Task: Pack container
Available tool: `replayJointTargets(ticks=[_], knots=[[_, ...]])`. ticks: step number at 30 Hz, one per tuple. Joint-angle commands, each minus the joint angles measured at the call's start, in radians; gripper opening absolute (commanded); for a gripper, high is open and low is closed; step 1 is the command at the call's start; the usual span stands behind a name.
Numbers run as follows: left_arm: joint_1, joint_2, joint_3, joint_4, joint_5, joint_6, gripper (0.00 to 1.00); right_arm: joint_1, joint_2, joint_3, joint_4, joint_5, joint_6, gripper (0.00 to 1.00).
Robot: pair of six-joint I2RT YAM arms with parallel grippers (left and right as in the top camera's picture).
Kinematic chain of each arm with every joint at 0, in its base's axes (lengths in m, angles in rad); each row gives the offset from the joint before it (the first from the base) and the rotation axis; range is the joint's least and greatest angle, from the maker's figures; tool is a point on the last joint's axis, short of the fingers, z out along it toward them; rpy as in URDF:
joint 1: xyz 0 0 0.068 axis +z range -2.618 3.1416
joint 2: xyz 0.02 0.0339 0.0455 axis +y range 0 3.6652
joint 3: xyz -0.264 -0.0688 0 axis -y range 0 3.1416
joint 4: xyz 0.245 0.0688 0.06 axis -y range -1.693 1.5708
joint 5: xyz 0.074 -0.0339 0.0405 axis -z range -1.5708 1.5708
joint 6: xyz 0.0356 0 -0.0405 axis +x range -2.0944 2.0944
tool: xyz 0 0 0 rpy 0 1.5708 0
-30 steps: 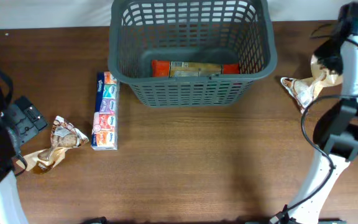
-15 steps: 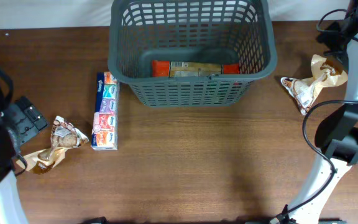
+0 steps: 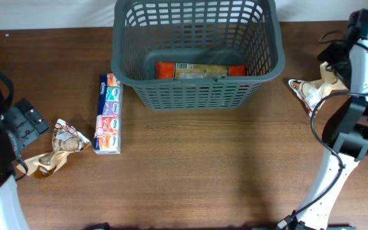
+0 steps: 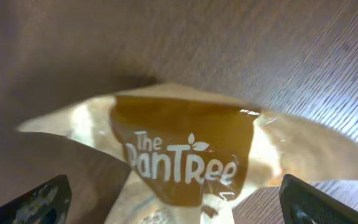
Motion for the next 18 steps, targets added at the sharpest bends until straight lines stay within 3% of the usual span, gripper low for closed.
replayJointTargets(ticks=[1,18], knots=[[0.007,-0.008,0.005,-0.001,0.000,0.015,0.99,-0.003,0.021,0.001,-0.010,-0.006,0.001,0.99],[0.007,-0.008,0.005,-0.001,0.000,0.015,0.99,-0.008,0.166,0.001,0.013,-0.029,-0.056,0.99]])
